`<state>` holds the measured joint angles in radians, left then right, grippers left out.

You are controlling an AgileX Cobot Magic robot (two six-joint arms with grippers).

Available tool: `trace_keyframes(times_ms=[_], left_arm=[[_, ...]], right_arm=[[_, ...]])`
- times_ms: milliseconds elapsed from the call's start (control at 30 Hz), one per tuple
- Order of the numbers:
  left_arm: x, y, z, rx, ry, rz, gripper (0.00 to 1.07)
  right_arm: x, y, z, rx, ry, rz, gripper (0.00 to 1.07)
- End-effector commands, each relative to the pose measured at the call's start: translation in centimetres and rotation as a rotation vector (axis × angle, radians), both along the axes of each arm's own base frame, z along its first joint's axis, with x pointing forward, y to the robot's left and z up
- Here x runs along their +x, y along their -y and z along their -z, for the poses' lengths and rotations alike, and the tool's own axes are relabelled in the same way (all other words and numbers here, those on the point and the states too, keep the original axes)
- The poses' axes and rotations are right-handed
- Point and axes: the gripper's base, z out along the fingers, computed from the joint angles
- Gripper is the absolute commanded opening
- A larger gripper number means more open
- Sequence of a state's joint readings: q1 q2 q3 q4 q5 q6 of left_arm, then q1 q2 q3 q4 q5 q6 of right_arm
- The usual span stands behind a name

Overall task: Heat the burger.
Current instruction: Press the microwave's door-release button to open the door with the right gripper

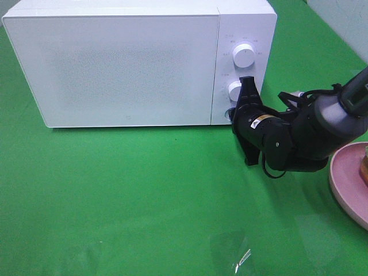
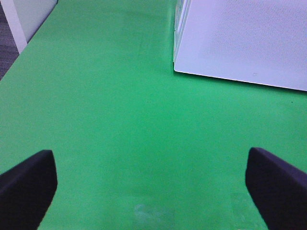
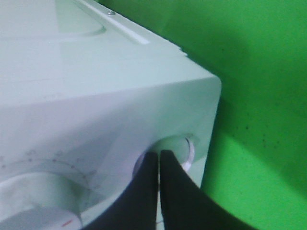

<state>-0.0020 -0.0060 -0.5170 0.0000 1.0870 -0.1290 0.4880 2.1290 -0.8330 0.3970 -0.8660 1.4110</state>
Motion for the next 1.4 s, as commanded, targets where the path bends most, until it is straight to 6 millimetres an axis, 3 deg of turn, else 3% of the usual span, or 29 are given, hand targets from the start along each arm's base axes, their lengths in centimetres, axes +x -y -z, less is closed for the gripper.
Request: trace_keyframes(times_ms=[33, 333, 667, 833, 1400], left_arm=[[-0.2, -0.1, -0.2, 0.008, 0.034, -0.006, 1.01], [-0.2, -0.1, -0.2, 0.008, 0.034, -0.006, 1.01], [-0.2, -0.1, -0.2, 0.008, 0.034, -0.006, 1.01], [-0.2, -0.1, -0.2, 0.008, 0.034, -0.006, 1.01], [-0.2, -0.1, -0.2, 0.008, 0.034, -0.006, 1.01]], right_arm=[[0.8, 0.5, -0.7, -0.01, 0.061, 0.016, 0.0], [1.1, 0.9, -1.2, -0.002, 0.135, 0.05, 0.0], [3.0, 0.1, -3.3, 0.014, 0.309, 0.065, 0.0], [3.7, 0.1, -3.5, 0.023, 0.373, 0.108, 0.0], [3.6, 0.0, -2.9, 0.026, 0.338, 0.091, 0.0]])
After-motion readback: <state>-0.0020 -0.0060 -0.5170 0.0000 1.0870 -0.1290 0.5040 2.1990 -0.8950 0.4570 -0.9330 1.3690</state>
